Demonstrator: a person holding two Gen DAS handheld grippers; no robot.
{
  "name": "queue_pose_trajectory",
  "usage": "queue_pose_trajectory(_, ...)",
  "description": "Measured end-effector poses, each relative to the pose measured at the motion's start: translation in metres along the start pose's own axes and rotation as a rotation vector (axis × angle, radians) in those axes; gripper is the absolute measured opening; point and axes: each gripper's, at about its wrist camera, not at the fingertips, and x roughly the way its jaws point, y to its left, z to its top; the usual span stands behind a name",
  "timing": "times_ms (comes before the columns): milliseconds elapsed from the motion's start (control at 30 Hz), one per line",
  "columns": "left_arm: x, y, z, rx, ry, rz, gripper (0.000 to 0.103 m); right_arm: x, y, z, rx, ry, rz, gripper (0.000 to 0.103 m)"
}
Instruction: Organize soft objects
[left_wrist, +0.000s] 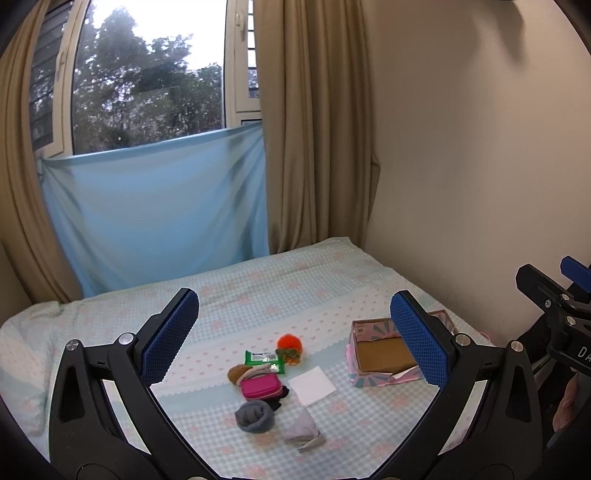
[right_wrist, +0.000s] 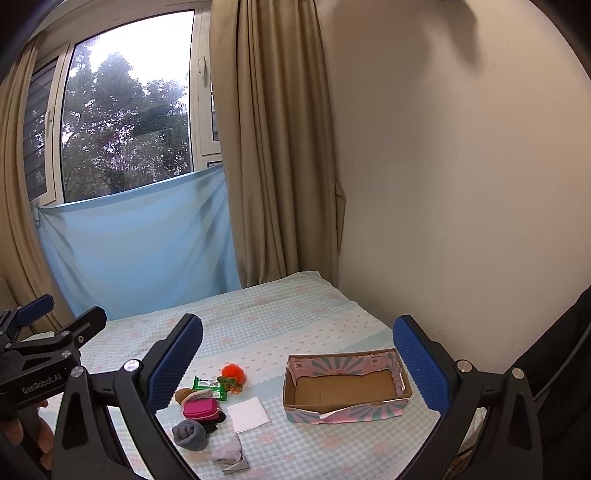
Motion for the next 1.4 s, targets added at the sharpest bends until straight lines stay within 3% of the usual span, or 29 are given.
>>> queue_pose_trajectory(1400, 0.0075, -0.0061, -0.0015, 0.006, 0.017, 0.004, 0.103, -0.0021, -0.0040, -0.0005, 0.010, -0.022, -0.018, 0.103)
